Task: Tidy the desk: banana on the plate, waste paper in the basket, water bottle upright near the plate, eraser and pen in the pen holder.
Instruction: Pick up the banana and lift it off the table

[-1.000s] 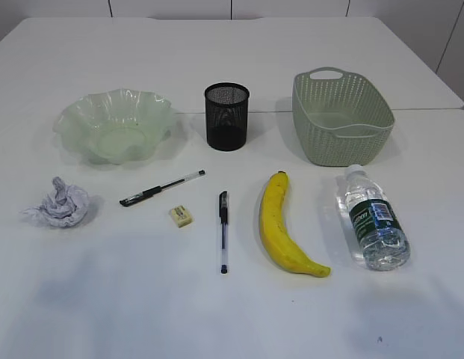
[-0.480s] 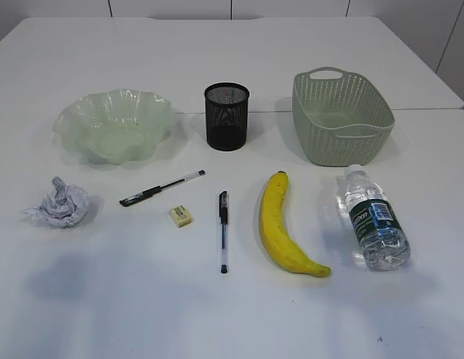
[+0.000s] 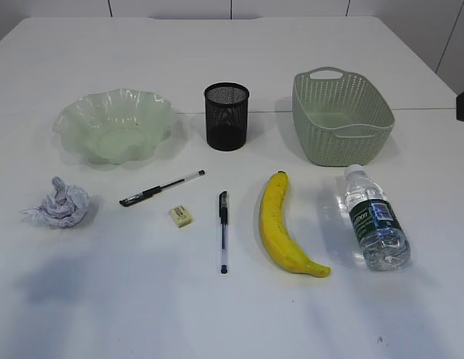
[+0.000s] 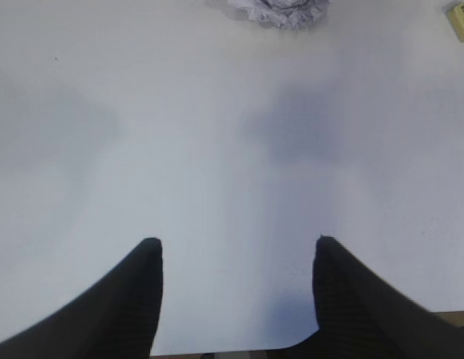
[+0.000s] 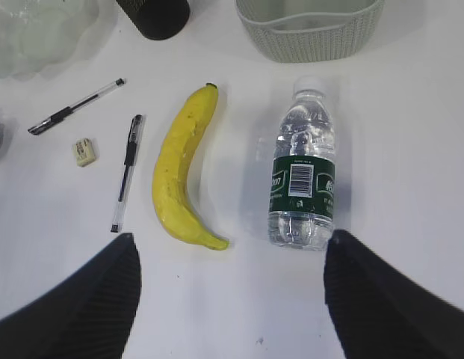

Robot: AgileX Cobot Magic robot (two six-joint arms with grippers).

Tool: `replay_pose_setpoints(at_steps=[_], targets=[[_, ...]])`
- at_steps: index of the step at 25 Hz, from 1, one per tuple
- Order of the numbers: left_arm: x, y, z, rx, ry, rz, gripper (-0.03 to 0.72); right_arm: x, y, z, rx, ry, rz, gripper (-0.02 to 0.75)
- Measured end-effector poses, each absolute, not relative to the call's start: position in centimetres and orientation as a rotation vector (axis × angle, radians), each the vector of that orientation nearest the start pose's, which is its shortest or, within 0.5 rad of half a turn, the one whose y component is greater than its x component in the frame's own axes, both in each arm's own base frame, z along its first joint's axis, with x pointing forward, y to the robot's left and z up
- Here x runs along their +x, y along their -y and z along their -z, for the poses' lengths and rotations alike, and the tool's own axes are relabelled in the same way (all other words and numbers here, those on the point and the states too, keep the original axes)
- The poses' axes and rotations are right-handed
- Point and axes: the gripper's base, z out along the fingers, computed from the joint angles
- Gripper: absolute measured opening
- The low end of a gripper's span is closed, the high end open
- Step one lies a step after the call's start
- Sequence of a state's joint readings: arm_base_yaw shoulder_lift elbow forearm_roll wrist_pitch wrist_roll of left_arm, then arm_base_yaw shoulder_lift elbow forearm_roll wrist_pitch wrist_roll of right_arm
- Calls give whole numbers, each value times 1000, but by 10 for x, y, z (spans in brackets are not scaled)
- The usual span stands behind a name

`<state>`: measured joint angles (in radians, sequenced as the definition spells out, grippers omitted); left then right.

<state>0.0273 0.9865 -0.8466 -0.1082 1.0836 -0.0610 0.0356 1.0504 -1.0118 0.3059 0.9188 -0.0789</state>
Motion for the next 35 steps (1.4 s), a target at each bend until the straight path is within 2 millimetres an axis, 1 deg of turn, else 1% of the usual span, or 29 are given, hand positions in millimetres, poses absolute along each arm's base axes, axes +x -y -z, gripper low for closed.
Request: replay_pose_setpoints(at_steps=[4, 7, 11, 13, 17, 21, 24, 27, 29, 32, 35], targets=[[167, 4, -307, -157, -2692, 154, 447, 225, -33, -348, -35, -2496, -372, 568], [167, 4, -307, -157, -2691, 154, 447, 243, -45, -340, -91, -2545, -392, 567], [167, 4, -307, -140, -2692, 150, 447, 270, -72, -324, -243, -2616, -365, 567], [167, 4, -307, -128, -2692, 147, 447, 285, -86, -312, -308, -2657, -333, 567], [167, 4, -307, -120, -2690, 145, 447, 310, -113, -296, -397, -2702, -318, 567], [168, 4, -307, -120, -2686, 145, 447, 329, -140, -290, -469, -2695, -327, 567], [168, 4, -307, -118, -2684, 144, 447, 340, -157, -289, -496, -2687, -304, 567], [168, 4, -307, -118, -2684, 144, 447, 350, -166, -289, -479, -2693, -277, 567], [168, 4, -307, -118, -2684, 144, 447, 358, -167, -289, -463, -2696, -257, 567], [168, 4, -307, -119, -2680, 144, 442, 368, -170, -283, -442, -2713, -232, 557], [168, 4, -307, -118, -2676, 144, 438, 379, -175, -270, -413, -2747, -228, 547]])
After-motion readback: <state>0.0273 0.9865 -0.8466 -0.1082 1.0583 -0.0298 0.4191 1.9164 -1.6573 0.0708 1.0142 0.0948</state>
